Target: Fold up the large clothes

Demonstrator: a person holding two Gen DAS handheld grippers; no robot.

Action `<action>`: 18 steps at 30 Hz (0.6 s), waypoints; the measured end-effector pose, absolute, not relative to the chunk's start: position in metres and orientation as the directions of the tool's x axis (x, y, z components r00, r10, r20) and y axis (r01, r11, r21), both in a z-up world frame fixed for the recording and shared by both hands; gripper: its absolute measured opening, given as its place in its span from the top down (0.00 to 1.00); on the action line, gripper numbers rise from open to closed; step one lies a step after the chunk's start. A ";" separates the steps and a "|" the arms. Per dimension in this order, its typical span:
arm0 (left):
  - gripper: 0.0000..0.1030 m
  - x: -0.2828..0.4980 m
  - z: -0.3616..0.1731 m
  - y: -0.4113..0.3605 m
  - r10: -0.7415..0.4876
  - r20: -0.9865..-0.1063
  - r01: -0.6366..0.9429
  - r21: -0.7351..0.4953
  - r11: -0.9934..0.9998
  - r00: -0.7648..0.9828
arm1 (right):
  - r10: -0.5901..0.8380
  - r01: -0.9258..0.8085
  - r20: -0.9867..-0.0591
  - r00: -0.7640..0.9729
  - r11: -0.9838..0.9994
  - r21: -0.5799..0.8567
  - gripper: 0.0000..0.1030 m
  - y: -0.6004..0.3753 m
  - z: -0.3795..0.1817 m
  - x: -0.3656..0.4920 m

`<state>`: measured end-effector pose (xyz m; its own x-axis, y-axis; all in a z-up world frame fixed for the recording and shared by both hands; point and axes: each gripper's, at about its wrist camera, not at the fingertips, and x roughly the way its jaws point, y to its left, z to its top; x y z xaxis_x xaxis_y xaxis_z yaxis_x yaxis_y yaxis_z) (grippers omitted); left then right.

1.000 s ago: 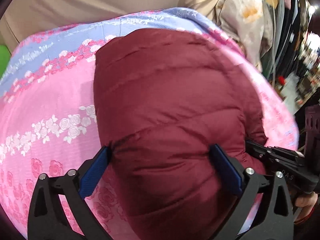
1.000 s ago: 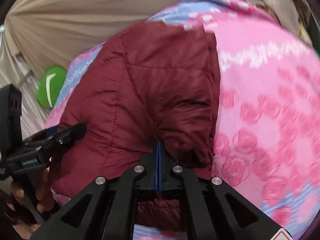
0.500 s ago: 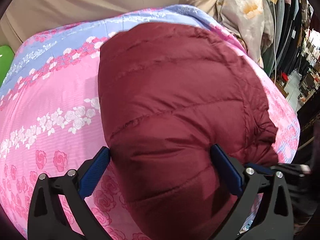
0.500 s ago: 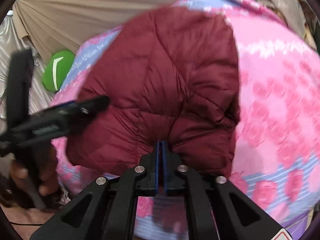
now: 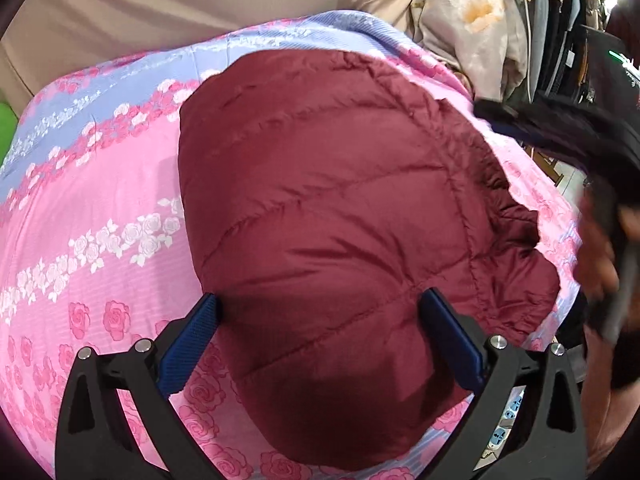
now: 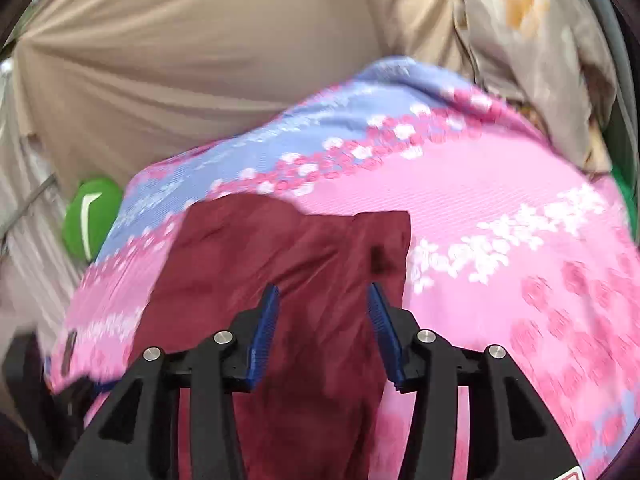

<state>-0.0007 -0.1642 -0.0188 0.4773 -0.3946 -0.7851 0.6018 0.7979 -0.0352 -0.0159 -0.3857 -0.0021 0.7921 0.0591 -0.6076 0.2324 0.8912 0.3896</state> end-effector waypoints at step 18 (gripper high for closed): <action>0.04 0.013 -0.036 -0.179 -0.375 -0.770 0.600 0.012 0.800 0.515 | 0.099 0.299 -0.750 0.654 0.877 0.377 0.99 -0.403 -0.090 0.074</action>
<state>0.0133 -0.1785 -0.0364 0.5154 -0.3753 -0.7704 0.6001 0.7999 0.0117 0.0742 -0.4033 -0.0900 0.6544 0.0993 -0.7496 0.2988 0.8767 0.3770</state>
